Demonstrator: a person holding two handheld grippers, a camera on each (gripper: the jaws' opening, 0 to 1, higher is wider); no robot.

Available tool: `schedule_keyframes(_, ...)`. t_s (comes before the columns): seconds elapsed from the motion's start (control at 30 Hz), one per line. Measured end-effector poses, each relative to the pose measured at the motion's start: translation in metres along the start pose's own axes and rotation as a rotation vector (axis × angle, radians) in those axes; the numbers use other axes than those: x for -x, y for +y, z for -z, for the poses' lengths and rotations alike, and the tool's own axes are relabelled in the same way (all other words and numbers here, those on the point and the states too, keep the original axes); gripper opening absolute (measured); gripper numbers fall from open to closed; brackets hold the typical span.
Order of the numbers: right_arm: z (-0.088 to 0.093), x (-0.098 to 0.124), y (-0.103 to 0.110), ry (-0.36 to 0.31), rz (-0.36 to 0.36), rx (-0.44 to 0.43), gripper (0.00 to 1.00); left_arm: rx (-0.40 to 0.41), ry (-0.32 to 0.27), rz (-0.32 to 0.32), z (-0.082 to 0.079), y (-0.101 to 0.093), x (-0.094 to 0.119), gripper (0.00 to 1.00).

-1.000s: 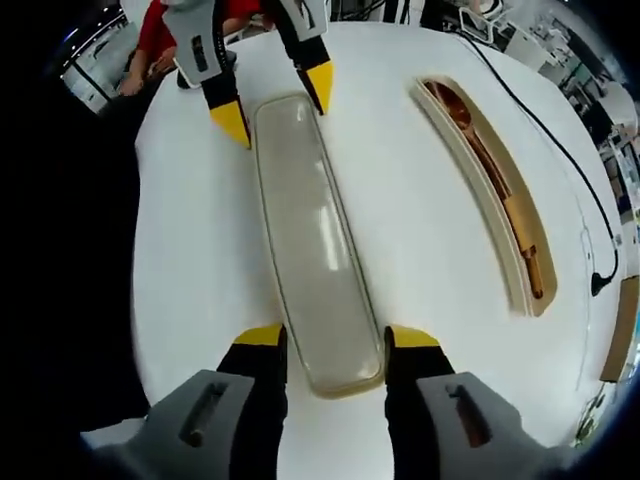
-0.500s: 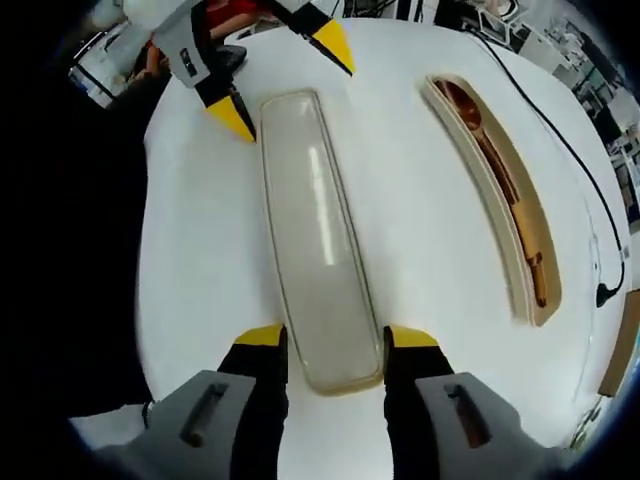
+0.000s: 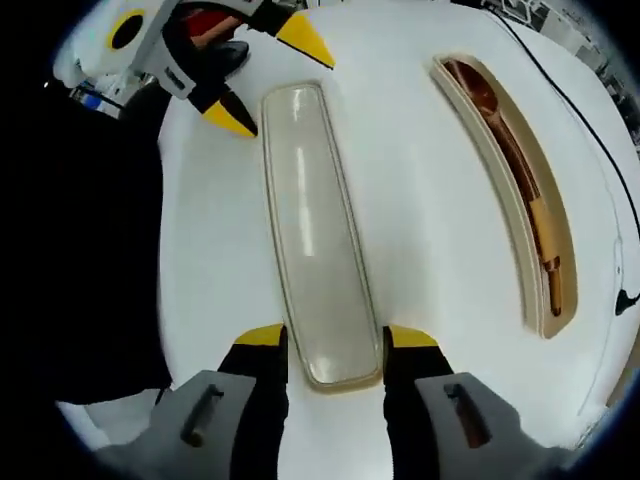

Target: Arrange the utensils inside the cutlery case until each visible utensil rests in its matching compartment.

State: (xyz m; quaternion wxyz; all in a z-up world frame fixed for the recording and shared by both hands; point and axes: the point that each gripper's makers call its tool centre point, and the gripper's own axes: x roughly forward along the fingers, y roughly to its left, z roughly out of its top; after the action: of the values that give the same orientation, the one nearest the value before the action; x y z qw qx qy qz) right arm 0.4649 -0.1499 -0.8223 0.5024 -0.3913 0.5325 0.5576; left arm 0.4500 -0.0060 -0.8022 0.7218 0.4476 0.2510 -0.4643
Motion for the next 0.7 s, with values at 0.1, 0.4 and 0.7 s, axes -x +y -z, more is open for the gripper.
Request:
schedule_keyframes(0.1,-0.0002,0.0008,-0.0011,0.001,-0.038,-0.007,0.34,0.002,0.002,0.017,0.0003,-0.0027,-0.0006,0.45)
schedule_keyframes(0.4,-0.0014,0.0039,0.0014,0.004,-0.126,-0.055,0.34,-0.026,0.011,0.040,-0.0011,-0.0068,-0.0008,0.39)
schedule_keyframes(0.7,0.0000,0.0065,0.0018,0.024,-0.196,-0.039,0.34,-0.078,-0.009,0.042,-0.0031,-0.0061,0.0002,0.39)
